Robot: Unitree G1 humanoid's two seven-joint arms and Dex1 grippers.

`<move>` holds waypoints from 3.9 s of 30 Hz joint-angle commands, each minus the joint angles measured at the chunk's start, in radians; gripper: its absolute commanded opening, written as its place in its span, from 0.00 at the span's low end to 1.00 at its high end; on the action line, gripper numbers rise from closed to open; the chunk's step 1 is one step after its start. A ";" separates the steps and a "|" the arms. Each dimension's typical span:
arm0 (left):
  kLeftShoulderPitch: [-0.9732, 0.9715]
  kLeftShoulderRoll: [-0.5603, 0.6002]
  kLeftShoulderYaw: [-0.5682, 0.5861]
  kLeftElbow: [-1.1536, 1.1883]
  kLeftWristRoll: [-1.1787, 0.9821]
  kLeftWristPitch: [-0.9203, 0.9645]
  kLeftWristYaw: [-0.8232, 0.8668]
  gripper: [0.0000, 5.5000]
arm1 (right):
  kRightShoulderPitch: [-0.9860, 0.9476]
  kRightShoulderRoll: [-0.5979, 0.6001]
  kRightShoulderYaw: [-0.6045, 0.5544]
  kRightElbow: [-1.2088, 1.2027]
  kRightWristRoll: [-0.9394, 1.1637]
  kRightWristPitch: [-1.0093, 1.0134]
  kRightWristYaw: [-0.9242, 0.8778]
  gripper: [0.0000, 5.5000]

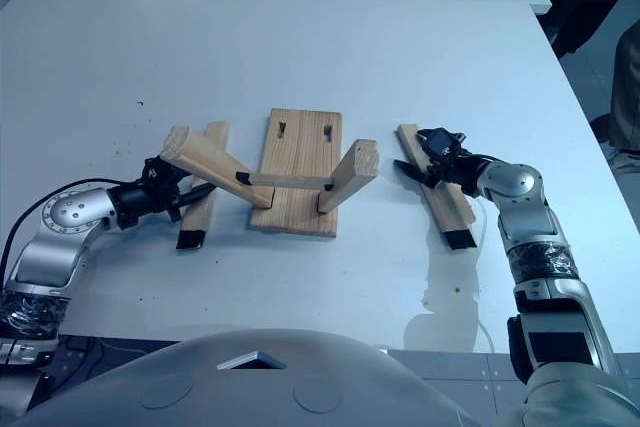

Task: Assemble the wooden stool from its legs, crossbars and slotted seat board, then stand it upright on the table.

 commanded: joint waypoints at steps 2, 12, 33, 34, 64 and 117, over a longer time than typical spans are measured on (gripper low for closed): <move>0.007 0.045 -0.013 0.081 0.057 -0.049 -0.009 0.37 | 0.026 0.004 -0.020 -0.082 0.016 0.060 0.006 0.72; -0.022 0.087 0.013 0.029 -0.064 -0.022 -0.109 0.37 | -0.022 0.059 -0.031 -0.283 0.077 0.167 0.007 0.72; 0.051 0.004 -0.183 -0.306 -0.212 0.267 -0.131 0.37 | -0.571 0.324 0.206 0.513 -0.193 -0.147 0.056 0.72; 0.041 -0.004 -0.197 -0.288 -0.190 0.260 -0.118 0.37 | -0.572 0.318 0.228 0.540 -0.220 -0.171 0.063 0.72; -0.272 -0.137 -0.162 0.250 0.133 -0.046 0.194 0.37 | -0.254 0.022 0.290 -0.098 -0.127 -0.096 0.468 0.72; -0.147 -0.063 -0.290 0.141 0.186 0.106 0.178 0.37 | -0.585 0.146 0.289 0.661 -0.365 -0.447 0.185 0.72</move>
